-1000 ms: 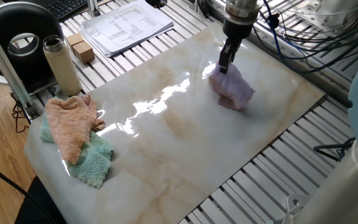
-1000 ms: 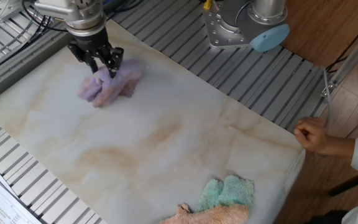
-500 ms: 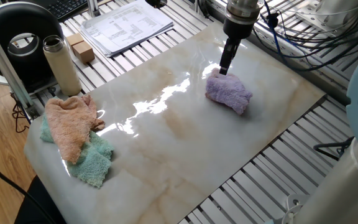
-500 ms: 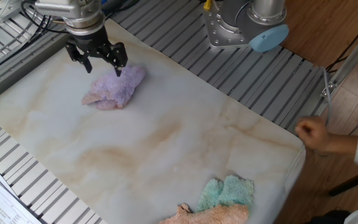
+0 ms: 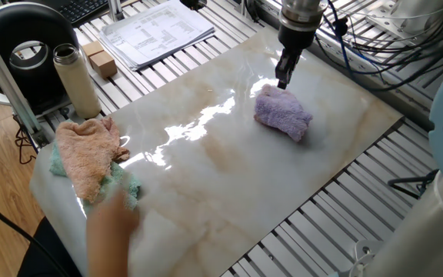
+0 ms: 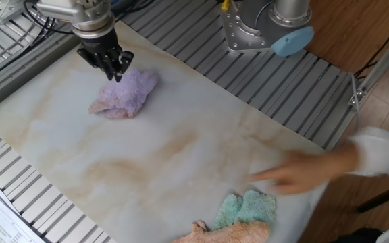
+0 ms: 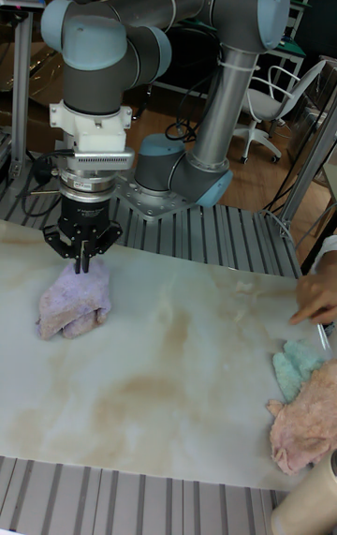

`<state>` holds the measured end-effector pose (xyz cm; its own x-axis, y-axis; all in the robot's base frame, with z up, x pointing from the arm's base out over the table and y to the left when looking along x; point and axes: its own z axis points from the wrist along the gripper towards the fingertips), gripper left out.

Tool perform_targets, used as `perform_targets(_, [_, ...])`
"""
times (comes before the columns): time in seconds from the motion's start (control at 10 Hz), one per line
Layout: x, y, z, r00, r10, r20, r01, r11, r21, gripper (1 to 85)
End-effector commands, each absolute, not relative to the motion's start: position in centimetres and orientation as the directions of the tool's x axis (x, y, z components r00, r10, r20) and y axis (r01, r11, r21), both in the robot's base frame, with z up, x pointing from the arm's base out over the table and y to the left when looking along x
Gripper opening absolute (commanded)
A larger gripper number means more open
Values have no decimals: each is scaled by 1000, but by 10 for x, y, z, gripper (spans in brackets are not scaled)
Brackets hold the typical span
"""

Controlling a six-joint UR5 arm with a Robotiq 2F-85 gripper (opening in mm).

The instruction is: Clean the table with a cloth

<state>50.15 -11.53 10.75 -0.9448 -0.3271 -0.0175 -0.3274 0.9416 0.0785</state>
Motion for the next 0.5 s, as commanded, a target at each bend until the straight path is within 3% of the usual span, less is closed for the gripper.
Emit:
perform_targets(0.0, [502,-73,117,-978,-207,-20,-208,974,89,13])
perform_targets(0.4, [503,-75,120,-953,-302,-29,-303,951,56,13])
